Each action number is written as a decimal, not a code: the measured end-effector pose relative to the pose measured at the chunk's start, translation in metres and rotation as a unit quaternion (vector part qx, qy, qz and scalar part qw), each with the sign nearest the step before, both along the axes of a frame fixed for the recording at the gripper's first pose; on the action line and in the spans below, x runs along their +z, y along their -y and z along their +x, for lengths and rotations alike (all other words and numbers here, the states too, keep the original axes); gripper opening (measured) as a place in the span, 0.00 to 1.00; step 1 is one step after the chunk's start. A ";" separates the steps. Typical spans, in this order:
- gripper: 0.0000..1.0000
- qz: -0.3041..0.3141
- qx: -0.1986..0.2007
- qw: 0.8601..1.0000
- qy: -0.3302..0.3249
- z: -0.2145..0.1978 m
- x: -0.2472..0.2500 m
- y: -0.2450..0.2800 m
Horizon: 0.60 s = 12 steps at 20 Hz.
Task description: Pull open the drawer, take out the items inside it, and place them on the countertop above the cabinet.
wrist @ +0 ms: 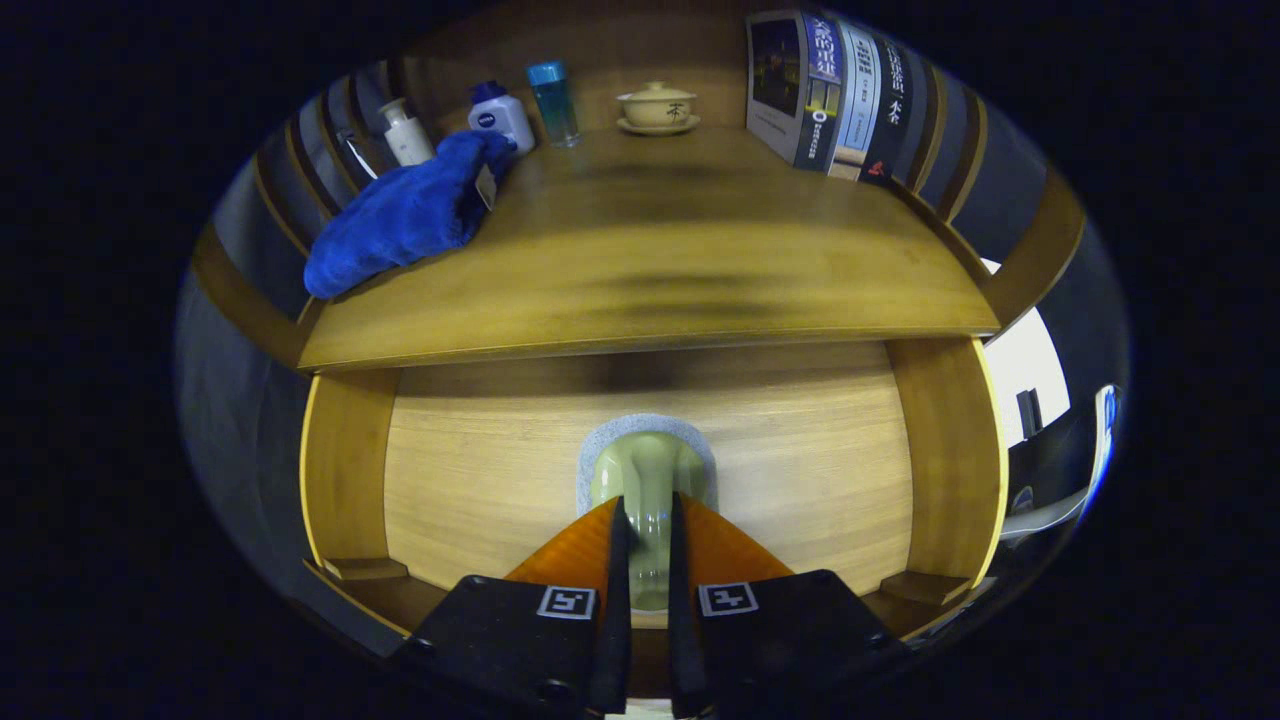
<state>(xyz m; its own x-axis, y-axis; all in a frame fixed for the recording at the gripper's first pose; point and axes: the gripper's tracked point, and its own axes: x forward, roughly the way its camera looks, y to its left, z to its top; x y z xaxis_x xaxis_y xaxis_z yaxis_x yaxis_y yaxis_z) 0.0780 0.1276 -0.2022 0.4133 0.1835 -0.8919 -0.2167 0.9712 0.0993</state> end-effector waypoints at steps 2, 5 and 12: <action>0.24 0.001 0.001 1.000 0.011 -0.002 0.018 0.001; 0.24 -0.002 0.001 1.000 0.029 -0.003 0.043 0.007; 0.24 0.002 0.001 0.998 0.067 0.019 0.095 0.007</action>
<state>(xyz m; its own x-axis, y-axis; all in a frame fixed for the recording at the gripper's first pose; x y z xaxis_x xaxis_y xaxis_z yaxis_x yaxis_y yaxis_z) 0.0971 0.1209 -0.1069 0.5286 0.1871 -0.8280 -0.2301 0.9705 0.0724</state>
